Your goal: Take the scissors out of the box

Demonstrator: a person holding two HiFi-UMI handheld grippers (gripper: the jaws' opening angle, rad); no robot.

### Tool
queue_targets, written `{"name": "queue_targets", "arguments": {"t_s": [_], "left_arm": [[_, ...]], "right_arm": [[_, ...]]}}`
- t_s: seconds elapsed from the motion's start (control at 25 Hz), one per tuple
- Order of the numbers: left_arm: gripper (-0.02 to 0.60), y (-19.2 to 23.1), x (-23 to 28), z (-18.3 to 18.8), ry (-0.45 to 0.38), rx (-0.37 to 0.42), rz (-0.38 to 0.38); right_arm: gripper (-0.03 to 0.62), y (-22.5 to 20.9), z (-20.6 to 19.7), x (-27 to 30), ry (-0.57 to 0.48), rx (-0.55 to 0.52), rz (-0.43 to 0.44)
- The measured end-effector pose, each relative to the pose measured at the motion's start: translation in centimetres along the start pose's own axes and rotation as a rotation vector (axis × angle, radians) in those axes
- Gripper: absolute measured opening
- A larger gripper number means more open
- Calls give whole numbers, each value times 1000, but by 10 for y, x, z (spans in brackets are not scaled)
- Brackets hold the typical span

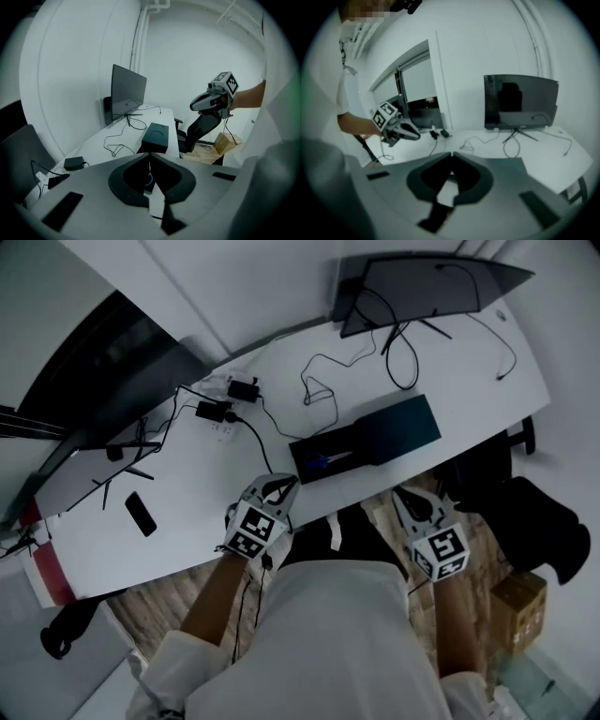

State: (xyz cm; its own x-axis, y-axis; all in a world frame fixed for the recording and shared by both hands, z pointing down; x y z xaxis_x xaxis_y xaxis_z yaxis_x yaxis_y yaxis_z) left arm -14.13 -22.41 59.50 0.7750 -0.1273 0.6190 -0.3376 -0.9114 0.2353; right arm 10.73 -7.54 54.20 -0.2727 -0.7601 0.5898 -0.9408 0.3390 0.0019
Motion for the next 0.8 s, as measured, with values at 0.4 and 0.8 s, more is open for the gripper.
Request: {"name": "queue_targets", "arguments": {"t_s": [0.4, 0.8], "left_arm": [[37, 12, 80, -16, 215, 61, -83], [102, 29, 151, -61, 490, 96, -125]], "right_arm": [[35, -10, -26, 26, 50, 63, 43], [35, -29, -54, 51, 95, 124, 117]]}}
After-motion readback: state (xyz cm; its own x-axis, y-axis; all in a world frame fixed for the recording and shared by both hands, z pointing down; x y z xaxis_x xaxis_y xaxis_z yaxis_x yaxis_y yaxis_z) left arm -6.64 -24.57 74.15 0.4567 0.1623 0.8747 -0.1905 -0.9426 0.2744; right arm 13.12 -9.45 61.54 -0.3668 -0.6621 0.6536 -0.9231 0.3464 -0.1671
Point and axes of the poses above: the fingertips, and each gripper's own axes: x forward along the fingers, y to its left, z out of its top, the point moved 8 cm from there along -x, backward along the fingers, and after that the axes turned 10 degrees about -x, right-handed, at the moved point
